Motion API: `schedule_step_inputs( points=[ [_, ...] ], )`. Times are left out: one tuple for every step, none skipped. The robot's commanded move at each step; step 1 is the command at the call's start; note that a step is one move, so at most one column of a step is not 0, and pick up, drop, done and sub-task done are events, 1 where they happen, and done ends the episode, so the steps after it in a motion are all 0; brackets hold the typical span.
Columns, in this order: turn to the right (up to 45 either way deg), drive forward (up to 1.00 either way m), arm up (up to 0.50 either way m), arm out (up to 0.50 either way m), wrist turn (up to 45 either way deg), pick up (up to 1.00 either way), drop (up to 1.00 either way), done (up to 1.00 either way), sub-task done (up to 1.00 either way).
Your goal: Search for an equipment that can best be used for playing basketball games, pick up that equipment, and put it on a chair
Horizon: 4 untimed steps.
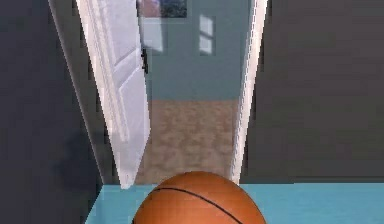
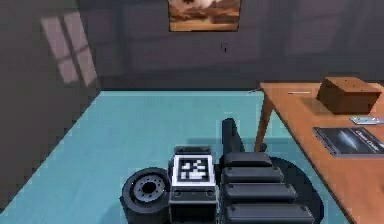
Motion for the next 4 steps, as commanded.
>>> schedule_step_inputs(
  points=[
    [45.0,0.0,0.0,0.0,0.0,0.0,0.0,0.0,0.0],
    [36.0,0.0,0.0,0.0,0.0,0.0,0.0,0.0,0.0],
    [0.0,0.25,0.0,0.0,0.0,0.0,0.0,0.0,0.0],
    [45.0,0.0,0.0,0.0,0.0,0.0,0.0,0.0,0.0]
  ],
)
